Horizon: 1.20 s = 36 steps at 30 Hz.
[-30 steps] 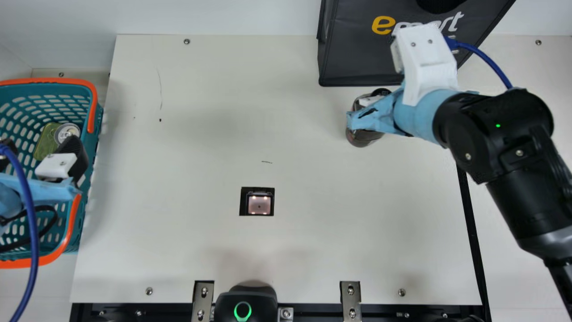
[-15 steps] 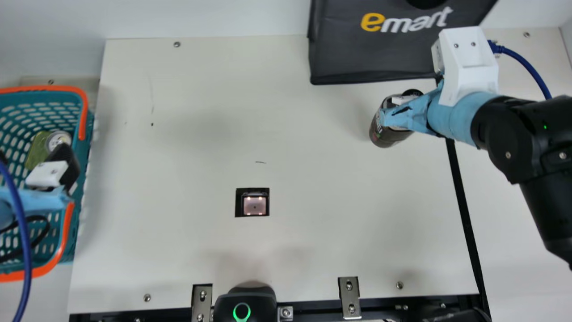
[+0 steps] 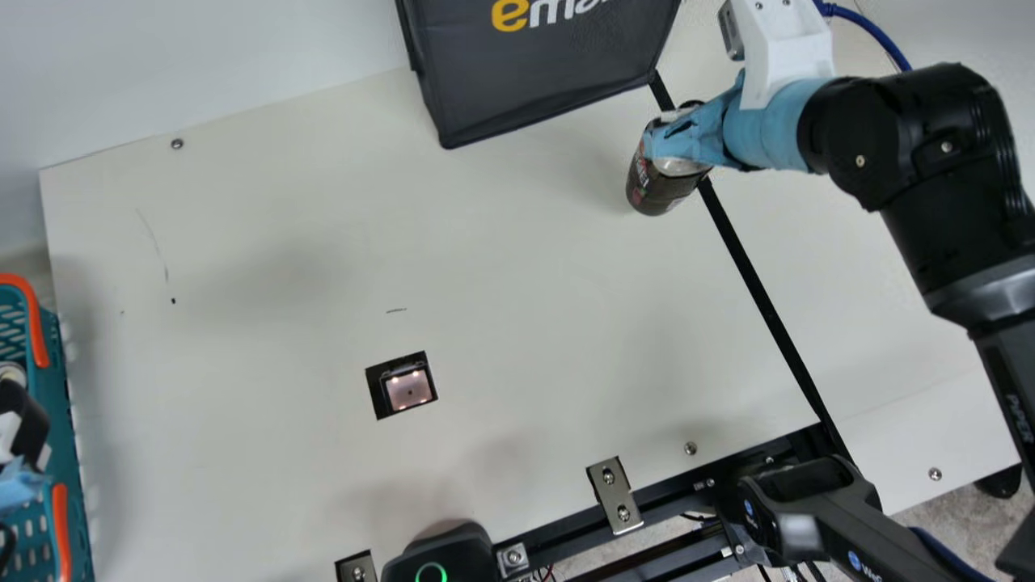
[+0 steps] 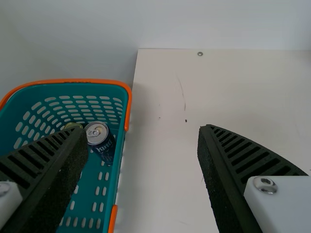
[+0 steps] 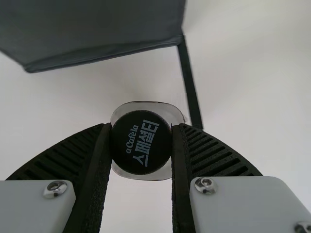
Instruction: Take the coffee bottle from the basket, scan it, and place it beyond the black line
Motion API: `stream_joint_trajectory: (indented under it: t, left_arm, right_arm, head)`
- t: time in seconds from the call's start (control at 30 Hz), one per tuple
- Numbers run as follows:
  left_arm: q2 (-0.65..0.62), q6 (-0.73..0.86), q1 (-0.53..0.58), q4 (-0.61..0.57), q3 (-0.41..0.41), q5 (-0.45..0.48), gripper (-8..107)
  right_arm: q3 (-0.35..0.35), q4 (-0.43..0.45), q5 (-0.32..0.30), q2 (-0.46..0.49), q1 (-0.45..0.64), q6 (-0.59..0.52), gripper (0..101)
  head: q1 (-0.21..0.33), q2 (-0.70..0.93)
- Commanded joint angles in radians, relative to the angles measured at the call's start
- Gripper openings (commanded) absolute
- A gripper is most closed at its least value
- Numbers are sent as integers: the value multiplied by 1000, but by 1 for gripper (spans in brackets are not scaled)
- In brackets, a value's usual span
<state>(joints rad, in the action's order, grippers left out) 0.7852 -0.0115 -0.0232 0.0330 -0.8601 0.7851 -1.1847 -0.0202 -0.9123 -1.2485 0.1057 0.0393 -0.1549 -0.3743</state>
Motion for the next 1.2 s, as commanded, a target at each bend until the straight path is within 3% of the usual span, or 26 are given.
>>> stream_joint_trajectory:
  t: [0.0,0.57,1.17]
  left_arm:
    - [0,0,0,0,0,0,90]
    - [0,0,0,0,0,0,90]
    - [0,0,0,0,0,0,90]
  right_arm:
    - [-1,-11,6,-4,50,-10,0]
    - [-9,-39,59,-55,254,-61,0]
    - [7,-38,140,-116,335,-70,0]
  head:
    - [17,-2]
    - [17,-2]
    - [17,-2]
